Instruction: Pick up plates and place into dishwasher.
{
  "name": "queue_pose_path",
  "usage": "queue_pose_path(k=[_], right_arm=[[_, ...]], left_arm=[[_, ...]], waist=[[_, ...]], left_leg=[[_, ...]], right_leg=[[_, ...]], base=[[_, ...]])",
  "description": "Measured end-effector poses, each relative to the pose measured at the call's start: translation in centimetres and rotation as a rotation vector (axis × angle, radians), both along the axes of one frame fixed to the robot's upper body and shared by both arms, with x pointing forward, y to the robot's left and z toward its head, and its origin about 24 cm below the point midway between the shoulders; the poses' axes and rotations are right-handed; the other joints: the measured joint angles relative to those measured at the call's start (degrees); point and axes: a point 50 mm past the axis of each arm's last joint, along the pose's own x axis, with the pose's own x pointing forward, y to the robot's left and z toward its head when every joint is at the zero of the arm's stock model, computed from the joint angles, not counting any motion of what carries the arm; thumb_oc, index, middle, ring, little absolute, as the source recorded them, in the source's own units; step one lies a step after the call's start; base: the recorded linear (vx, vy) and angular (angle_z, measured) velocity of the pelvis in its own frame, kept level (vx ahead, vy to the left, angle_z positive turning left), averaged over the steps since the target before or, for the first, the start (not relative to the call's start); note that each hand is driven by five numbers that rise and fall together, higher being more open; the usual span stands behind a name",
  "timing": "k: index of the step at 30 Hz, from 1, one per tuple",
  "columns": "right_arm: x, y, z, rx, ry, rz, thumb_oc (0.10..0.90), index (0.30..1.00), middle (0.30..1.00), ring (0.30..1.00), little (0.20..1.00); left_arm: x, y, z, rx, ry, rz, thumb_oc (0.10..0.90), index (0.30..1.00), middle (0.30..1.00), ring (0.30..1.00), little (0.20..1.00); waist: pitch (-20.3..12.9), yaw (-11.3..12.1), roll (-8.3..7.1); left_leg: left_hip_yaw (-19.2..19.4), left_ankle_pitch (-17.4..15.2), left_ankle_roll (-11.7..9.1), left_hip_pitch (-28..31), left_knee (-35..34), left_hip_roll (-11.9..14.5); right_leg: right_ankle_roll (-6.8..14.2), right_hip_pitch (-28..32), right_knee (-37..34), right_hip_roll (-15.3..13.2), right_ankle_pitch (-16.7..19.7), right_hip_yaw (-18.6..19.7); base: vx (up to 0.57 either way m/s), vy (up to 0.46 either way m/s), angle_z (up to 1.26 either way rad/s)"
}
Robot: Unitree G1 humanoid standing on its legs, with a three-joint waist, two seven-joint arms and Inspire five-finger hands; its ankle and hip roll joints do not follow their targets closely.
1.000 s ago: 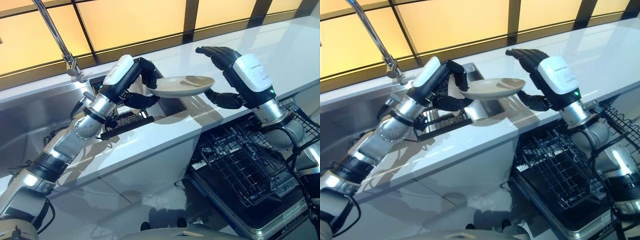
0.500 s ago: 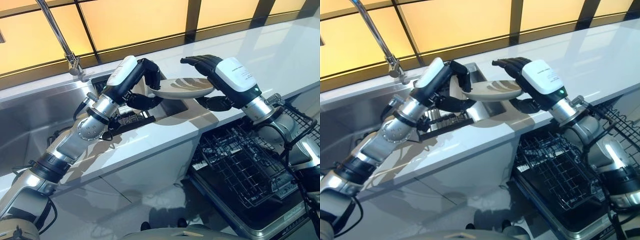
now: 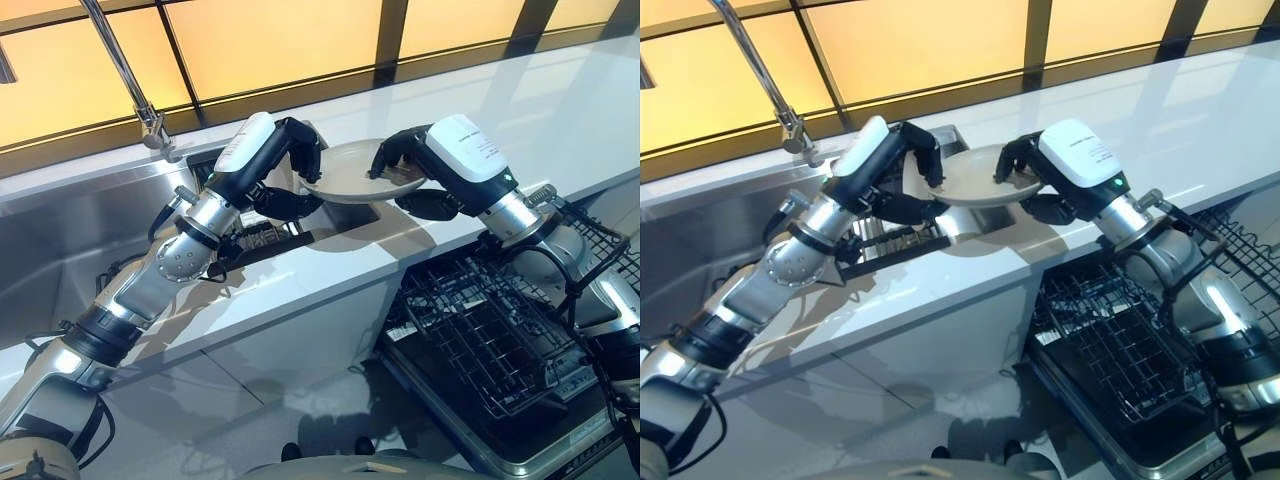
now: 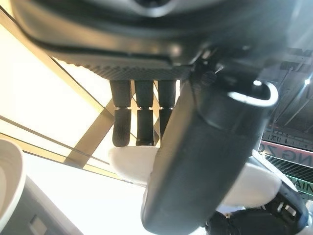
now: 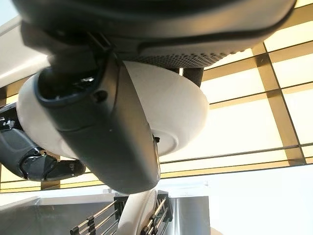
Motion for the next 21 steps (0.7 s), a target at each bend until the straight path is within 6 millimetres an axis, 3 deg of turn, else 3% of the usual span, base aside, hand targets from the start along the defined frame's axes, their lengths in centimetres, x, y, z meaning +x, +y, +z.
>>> queue_pose_path(k=[10, 11, 12, 21], right_arm=[[-0.05, 0.05, 0.00, -0.002, -0.002, 0.007, 0.100, 0.300, 0.300, 0.300, 0.200], [-0.05, 0.06, 0.00, -0.002, -0.002, 0.008, 0.100, 0.300, 0.300, 0.300, 0.200], [-0.05, 0.06, 0.00, -0.002, -0.002, 0.008, 0.100, 0.300, 0.300, 0.300, 0.200], [-0.29, -0.41, -0.09, 0.016, -0.034, -0.009, 0.100, 0.300, 0.300, 0.300, 0.200]], left_arm=[[0.08, 0.10, -0.02, -0.003, -0.005, 0.017, 0.100, 0.300, 0.300, 0.300, 0.200], [0.08, 0.11, -0.02, -0.003, -0.006, 0.018, 0.482, 0.627, 0.627, 0.627, 0.582], [0.08, 0.11, -0.02, -0.003, -0.008, 0.019, 0.800, 0.900, 0.900, 0.900, 0.900], [0.02, 0.27, 0.18, -0.016, -0.059, 0.048, 0.800, 0.900, 0.900, 0.900, 0.900]], waist=[[0.03, 0.02, -0.04], [0.03, 0.01, -0.05], [0.03, 0.01, -0.06], [0.04, -0.07, -0.07]], left_leg=[[0.00, 0.01, 0.01, 0.34, -0.01, 0.00], [-0.01, 0.00, 0.01, 0.46, -0.03, 0.01], [-0.01, 0.00, 0.00, 0.64, -0.05, 0.01], [0.06, -0.04, 0.04, 0.83, -0.11, 0.03]], right_leg=[[0.00, 0.36, 0.00, 0.00, 0.00, -0.01], [0.00, 0.48, 0.00, 0.01, 0.00, -0.01], [0.01, 0.65, -0.02, 0.01, 0.00, 0.00], [0.30, 0.77, -0.26, -0.09, -0.22, 0.15]], base=[[0.00, 0.000, 0.00], [0.00, 0.000, 0.00], [0.00, 0.000, 0.00], [0.00, 0.000, 0.00]])
